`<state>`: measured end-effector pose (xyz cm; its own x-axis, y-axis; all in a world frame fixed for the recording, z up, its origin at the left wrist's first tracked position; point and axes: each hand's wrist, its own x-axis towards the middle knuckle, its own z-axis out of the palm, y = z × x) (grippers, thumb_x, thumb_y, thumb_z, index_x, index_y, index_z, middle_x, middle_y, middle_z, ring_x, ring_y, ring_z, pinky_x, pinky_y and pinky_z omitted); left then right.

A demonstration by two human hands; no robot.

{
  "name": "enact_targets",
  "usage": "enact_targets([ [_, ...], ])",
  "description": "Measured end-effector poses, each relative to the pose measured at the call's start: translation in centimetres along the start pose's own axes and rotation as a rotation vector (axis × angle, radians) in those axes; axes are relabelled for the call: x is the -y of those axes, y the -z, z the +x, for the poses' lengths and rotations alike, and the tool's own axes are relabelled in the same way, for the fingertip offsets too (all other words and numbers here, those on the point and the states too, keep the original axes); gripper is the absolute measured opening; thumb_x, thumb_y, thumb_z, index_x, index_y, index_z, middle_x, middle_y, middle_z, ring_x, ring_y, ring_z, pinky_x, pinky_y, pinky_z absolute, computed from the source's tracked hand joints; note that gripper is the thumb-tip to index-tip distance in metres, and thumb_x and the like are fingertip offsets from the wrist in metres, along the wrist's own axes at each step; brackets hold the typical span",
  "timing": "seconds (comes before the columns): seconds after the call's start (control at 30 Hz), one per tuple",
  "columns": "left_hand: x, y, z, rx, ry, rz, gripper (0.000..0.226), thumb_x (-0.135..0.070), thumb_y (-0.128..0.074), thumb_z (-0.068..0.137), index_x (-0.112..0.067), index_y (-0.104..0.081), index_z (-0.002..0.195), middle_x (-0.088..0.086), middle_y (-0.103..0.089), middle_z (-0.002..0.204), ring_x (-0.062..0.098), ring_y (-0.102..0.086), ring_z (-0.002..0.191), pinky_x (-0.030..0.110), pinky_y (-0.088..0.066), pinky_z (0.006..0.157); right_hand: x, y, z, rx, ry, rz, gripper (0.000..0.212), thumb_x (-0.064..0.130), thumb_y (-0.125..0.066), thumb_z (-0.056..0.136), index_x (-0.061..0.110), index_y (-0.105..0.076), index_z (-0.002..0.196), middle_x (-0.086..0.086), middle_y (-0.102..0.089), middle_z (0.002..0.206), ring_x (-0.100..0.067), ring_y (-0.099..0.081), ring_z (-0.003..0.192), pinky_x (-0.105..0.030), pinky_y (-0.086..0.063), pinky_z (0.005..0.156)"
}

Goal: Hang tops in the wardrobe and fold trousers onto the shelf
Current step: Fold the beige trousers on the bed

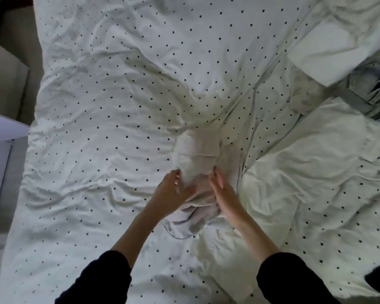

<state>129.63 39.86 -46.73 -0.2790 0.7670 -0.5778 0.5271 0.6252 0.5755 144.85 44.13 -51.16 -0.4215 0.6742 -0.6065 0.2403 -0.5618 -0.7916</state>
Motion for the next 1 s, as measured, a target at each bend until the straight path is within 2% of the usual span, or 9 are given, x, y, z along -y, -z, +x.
enact_targets([
  [0.1,-1.6,-3.1,-0.1,0.302,-0.169,0.175,0.068,-0.044,-0.053,0.091,-0.021,-0.023,0.148,-0.003,-0.039,0.141,0.013,-0.034,0.132,0.028,-0.029,0.108,-0.3,3.5,-0.8,-0.105,-0.153,0.314,0.043,0.056,-0.034,0.096,0.026,-0.062,0.110,0.007,-0.071,0.104,-0.005,-0.066,0.097,-0.025,-0.051,0.081],
  [0.17,-1.5,-5.2,0.9,0.401,-0.200,0.200,0.053,-0.039,-0.044,0.097,-0.027,-0.029,0.146,-0.008,-0.031,0.151,0.010,-0.025,0.140,0.028,-0.021,0.114,-0.8,5.9,-1.1,-0.138,-0.128,0.271,0.062,0.066,-0.039,0.088,0.019,-0.059,0.122,0.008,-0.063,0.119,-0.009,-0.059,0.113,-0.027,-0.045,0.098],
  [0.23,-1.4,-6.6,2.0,0.300,-0.249,0.115,0.041,-0.026,-0.045,0.099,-0.025,-0.042,0.139,-0.005,-0.040,0.146,0.013,-0.032,0.138,0.024,-0.023,0.112,-1.5,7.6,-1.1,-0.208,-0.126,0.125,0.075,0.066,-0.051,0.079,0.017,-0.045,0.136,0.009,-0.053,0.127,-0.010,-0.051,0.116,-0.024,-0.040,0.098],
  [0.33,-0.6,-7.3,3.9,0.041,-0.209,0.052,0.047,-0.017,-0.054,0.094,-0.014,-0.039,0.139,0.006,-0.043,0.141,0.020,-0.040,0.131,0.018,-0.024,0.104,-3.1,9.2,0.0,-0.345,-0.151,0.049,0.044,0.035,-0.071,0.082,0.021,-0.048,0.117,0.000,-0.058,0.110,-0.007,-0.058,0.084,-0.019,-0.050,0.073],
  [0.53,2.1,-8.5,5.3,0.048,-0.186,0.205,0.077,-0.038,-0.057,0.090,-0.021,-0.011,0.150,0.008,-0.012,0.156,0.024,-0.029,0.138,0.035,-0.034,0.105,-6.2,11.2,2.4,-0.669,0.041,-0.730,0.087,0.044,-0.061,0.084,0.010,-0.016,0.150,-0.019,-0.025,0.153,-0.035,-0.030,0.138,-0.046,-0.033,0.109],
  [0.67,2.7,-10.3,4.4,-0.036,-0.597,0.520,0.078,-0.019,-0.063,0.088,-0.024,-0.014,0.149,0.011,-0.007,0.158,0.031,-0.015,0.144,0.051,-0.036,0.107,-7.0,10.4,1.6,-0.283,0.488,-1.232,0.079,0.058,-0.042,0.086,0.014,-0.022,0.149,-0.013,-0.014,0.157,-0.033,-0.016,0.144,-0.055,-0.024,0.112],
  [0.77,3.4,-11.2,4.3,0.015,-0.791,0.661,0.092,0.000,-0.067,0.075,-0.013,-0.015,0.149,0.012,-0.004,0.157,0.031,-0.009,0.145,0.050,-0.031,0.110,-9.0,10.3,0.5,-0.103,0.479,-1.347,0.090,0.069,-0.041,0.079,0.010,-0.029,0.147,-0.014,-0.010,0.158,-0.033,-0.014,0.145,-0.057,-0.030,0.109],
  [0.87,4.4,-11.4,4.3,0.265,-0.787,0.988,0.109,-0.006,-0.065,0.070,-0.018,0.009,0.149,0.013,0.022,0.155,0.033,0.018,0.142,0.044,0.002,0.117,-11.2,10.7,-0.9,-0.001,0.396,-1.458,0.119,0.082,-0.049,0.060,0.007,-0.021,0.148,-0.019,-0.011,0.157,-0.039,-0.012,0.144,-0.062,-0.028,0.107],
  [1.0,5.5,-11.1,7.8,0.151,-1.007,1.086,0.084,-0.004,-0.070,0.059,-0.020,-0.047,0.138,0.017,-0.041,0.144,0.034,-0.042,0.131,0.043,-0.042,0.104,-13.6,10.0,-0.9,0.089,0.312,-1.553,0.134,0.074,-0.074,0.040,0.009,-0.024,0.146,-0.020,-0.018,0.155,-0.042,-0.012,0.143,-0.067,-0.023,0.105],
])
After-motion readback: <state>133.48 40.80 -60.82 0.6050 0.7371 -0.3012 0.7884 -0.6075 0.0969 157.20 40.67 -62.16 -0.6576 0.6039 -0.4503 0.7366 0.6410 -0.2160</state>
